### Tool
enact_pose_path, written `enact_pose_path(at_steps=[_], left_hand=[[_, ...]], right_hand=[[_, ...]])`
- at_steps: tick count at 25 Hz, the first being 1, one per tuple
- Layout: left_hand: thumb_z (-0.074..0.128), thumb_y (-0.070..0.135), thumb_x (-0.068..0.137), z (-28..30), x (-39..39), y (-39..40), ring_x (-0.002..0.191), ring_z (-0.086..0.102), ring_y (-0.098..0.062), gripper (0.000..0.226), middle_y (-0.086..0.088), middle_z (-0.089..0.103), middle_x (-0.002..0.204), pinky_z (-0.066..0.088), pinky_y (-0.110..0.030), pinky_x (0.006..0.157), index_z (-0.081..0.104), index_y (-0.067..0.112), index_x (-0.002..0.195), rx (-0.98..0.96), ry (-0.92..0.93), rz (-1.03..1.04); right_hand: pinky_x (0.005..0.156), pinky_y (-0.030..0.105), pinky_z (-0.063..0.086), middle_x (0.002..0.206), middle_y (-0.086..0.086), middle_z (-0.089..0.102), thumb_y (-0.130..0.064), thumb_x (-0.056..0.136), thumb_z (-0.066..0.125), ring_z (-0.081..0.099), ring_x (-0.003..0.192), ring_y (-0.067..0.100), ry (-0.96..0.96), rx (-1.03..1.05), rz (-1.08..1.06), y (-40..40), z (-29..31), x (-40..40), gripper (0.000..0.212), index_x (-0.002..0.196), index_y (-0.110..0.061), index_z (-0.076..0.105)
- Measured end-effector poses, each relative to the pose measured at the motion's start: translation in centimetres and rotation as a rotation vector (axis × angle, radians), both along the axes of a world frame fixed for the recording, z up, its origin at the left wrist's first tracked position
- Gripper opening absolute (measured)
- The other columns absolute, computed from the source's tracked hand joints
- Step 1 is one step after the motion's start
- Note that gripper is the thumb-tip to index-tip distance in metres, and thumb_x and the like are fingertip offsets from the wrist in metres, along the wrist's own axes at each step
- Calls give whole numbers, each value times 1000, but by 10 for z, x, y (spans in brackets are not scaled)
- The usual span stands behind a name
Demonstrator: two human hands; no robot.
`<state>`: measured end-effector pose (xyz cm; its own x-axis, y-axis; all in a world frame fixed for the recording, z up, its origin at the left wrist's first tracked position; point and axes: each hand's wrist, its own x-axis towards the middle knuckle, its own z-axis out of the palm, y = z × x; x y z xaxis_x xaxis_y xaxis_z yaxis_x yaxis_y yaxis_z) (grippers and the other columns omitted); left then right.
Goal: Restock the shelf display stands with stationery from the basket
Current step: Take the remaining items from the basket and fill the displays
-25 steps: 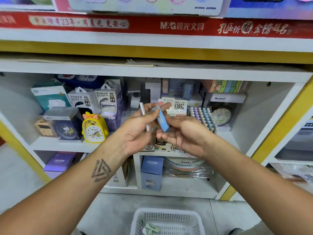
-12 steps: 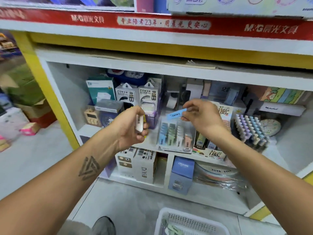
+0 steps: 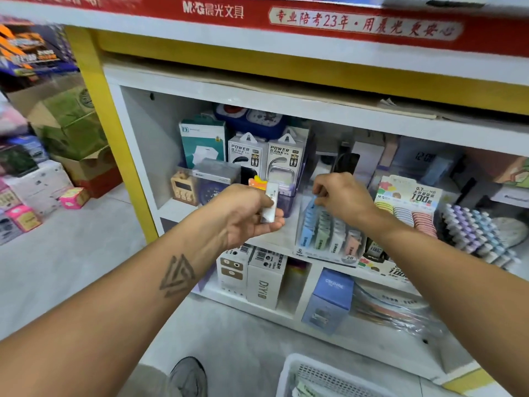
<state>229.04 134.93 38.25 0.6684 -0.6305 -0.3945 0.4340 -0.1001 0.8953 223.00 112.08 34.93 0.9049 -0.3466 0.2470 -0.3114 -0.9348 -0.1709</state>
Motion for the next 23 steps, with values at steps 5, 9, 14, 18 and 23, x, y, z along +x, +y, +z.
enact_pose_path(at_steps=[5, 9, 14, 18, 23], left_hand=[[44, -12, 94, -2, -1, 0, 83, 68, -35, 23, -32, 63, 104, 61, -32, 58, 52, -12, 115, -20, 28, 1], [40, -18, 92, -3, -2, -1, 88, 67, -38, 28, -33, 62, 104, 62, -35, 64, 52, -16, 117, -36, 41, 2], [41, -19, 93, -2, -2, -4, 92, 71, -41, 30, -30, 68, 103, 62, -40, 71, 54, -9, 117, -28, 41, -21], [54, -11, 93, 0, -10, -13, 87, 73, -39, 29, -24, 73, 100, 62, -39, 70, 56, 1, 119, -75, 28, -19], [77, 11, 83, 1, -26, -39, 69, 69, -15, 31, -5, 74, 92, 54, -30, 62, 67, 14, 112, -113, -150, -26]], right_hand=[[74, 39, 58, 84, -6, 67, -10, 84, 77, 64, 79, 16, 39, 41, 46, -7, -10, 1, 16, 89, -22, 67], [81, 36, 58, 97, -6, 70, -12, 89, 72, 67, 90, 16, 132, 77, 75, -9, -11, 7, 14, 94, -25, 73], [94, 32, 52, 119, -5, 67, -16, 97, 62, 64, 105, 15, 162, 176, 32, 5, 2, 9, 27, 119, -27, 72], [64, 26, 53, 98, 12, 76, -30, 100, 60, 70, 75, 15, -65, 1158, 109, 29, 38, -18, 24, 107, -12, 74], [60, 27, 61, 93, 28, 73, -34, 103, 52, 74, 72, 28, 42, 1508, -56, 37, 61, -53, 40, 112, 1, 68]])
